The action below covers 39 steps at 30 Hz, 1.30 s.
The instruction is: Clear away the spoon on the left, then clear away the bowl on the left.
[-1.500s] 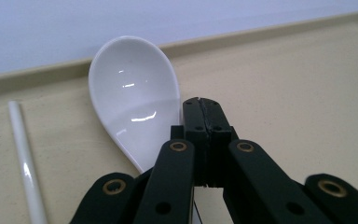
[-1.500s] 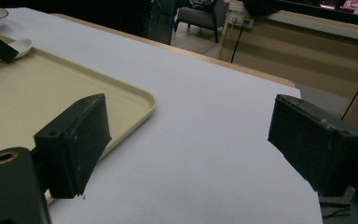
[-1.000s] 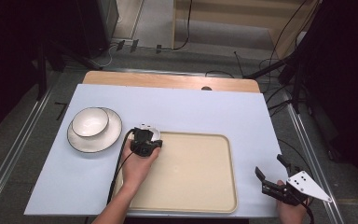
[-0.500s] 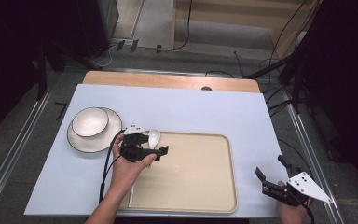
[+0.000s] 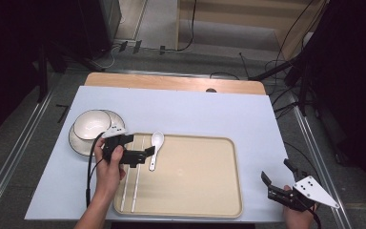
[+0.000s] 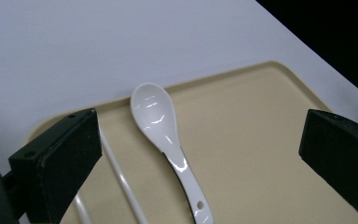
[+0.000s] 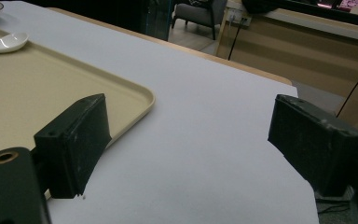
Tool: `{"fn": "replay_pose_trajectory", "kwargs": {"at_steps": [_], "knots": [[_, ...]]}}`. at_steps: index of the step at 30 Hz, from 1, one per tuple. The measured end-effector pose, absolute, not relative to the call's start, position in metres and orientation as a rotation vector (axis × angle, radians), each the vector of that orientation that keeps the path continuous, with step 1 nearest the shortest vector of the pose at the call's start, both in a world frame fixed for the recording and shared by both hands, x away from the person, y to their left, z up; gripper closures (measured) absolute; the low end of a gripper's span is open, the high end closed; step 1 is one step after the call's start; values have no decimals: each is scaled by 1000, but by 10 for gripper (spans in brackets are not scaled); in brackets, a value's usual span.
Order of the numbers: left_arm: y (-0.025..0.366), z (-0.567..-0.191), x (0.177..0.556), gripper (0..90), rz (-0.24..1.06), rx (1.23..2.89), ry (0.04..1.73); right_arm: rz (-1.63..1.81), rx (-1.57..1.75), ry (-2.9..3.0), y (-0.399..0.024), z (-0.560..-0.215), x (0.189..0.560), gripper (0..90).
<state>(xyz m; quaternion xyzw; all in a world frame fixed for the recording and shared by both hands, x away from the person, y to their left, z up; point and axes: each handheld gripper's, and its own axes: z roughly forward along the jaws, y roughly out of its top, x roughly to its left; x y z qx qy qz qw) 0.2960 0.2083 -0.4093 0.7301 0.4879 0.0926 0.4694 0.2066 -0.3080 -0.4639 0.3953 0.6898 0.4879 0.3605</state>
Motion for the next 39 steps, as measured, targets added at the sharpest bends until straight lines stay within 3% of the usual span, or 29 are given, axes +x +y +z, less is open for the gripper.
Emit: {"fn": "replay_pose_trajectory", "kwargs": {"at_steps": [39], "knots": [[278,-386,299,0,362,1756,1274,1259,1027,1773,-310,-464,203,130]]}}
